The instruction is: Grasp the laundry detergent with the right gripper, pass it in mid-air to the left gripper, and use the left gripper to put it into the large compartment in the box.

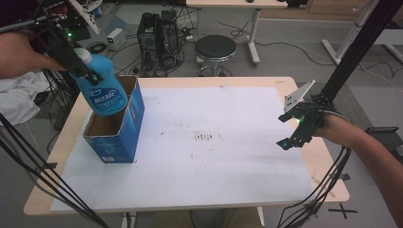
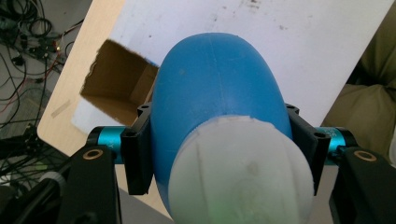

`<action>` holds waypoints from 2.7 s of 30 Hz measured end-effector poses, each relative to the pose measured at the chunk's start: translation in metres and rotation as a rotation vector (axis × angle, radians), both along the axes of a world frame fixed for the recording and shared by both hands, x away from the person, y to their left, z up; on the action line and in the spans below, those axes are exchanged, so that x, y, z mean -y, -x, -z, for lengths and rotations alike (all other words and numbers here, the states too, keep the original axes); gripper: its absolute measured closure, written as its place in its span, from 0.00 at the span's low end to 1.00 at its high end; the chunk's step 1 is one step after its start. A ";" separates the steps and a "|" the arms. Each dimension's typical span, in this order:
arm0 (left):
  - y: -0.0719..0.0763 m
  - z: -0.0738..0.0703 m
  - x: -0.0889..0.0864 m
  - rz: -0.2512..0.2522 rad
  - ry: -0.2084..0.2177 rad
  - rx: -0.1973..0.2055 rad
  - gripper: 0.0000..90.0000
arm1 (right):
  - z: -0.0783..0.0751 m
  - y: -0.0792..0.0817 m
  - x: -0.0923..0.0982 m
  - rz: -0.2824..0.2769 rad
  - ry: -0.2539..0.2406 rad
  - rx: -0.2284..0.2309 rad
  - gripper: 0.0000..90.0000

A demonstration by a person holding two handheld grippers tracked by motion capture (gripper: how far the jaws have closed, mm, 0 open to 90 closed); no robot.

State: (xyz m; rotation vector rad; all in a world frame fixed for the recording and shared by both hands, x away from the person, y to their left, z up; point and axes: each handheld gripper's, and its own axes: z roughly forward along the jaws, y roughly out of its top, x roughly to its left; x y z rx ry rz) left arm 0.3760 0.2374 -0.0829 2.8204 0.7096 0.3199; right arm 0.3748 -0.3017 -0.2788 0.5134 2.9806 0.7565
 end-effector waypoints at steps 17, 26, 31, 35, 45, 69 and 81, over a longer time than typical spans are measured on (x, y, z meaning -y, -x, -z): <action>-0.014 0.040 -0.026 -0.023 0.012 -0.019 0.41 | -0.003 0.001 -0.004 -0.011 0.006 0.005 0.01; -0.018 0.064 -0.029 -0.019 0.006 -0.036 0.41 | -0.001 0.000 -0.011 -0.022 0.014 0.000 0.01; -0.022 0.086 -0.028 -0.008 -0.002 -0.038 0.41 | 0.001 0.001 -0.012 -0.026 -0.005 0.013 0.01; -0.029 0.109 -0.028 -0.004 -0.032 -0.058 0.41 | 0.003 0.002 -0.013 -0.020 -0.006 0.005 0.01; -0.038 0.153 -0.023 0.000 -0.058 -0.098 0.41 | 0.009 0.003 -0.014 -0.027 -0.020 -0.004 0.01; -0.051 0.193 -0.027 -0.007 -0.096 -0.158 0.41 | 0.016 0.006 -0.017 -0.028 -0.036 -0.022 0.01; -0.051 0.196 -0.028 -0.056 -0.033 -0.144 0.35 | 0.018 0.006 -0.018 -0.027 -0.037 -0.022 0.01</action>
